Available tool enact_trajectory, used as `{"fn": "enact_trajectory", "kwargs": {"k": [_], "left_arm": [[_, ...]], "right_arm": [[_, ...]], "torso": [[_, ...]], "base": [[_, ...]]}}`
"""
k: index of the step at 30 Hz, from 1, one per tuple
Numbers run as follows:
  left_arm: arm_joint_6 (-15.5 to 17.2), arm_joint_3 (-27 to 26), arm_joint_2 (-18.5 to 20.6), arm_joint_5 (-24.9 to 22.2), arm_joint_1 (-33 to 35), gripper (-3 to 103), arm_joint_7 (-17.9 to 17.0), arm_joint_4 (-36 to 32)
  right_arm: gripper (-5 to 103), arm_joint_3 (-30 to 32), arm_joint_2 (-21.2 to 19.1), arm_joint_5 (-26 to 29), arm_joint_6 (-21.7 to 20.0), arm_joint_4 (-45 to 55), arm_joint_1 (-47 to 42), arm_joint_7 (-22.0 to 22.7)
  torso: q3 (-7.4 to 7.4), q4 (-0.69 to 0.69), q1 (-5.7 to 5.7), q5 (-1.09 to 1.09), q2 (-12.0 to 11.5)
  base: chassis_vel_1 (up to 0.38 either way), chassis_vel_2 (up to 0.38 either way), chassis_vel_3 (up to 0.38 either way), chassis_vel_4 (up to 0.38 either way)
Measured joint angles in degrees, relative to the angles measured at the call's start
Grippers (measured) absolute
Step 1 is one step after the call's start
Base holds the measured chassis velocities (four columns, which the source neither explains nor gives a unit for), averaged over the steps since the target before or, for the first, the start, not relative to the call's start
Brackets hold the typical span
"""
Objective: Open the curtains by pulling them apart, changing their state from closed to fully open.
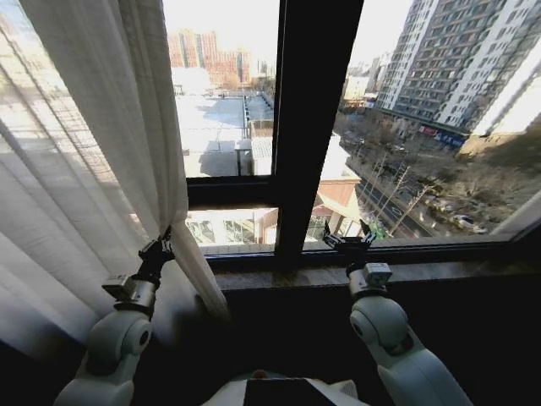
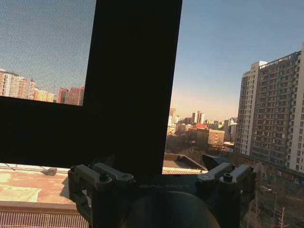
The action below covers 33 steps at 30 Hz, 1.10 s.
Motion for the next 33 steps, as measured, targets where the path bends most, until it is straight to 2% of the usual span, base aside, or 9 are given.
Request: {"fn": "enact_trajectory", "kwargs": {"k": [24, 33], "left_arm": [[-0.1, -0.7, -1.1, 0.3, 1.8, 0, 0.2, -2.2], [-0.2, -0.5, -2.2, 1.5, 2.7, 0, 0.1, -3.2]], "right_arm": [[100, 0.0, 0.1, 0.1, 0.1, -0.2, -0.9, 0.1], [100, 2.2, -0.5, 5.0, -0.9, -1.6, -0.2, 0.7]], "torso": [[0.00, -0.01, 0.00, 0.01, 0.0], [-0.01, 0.02, 0.01, -0.04, 0.0]], "base": [[0.347, 0.349, -0.352, -0.346], [0.274, 0.281, -0.273, -0.280]]}}
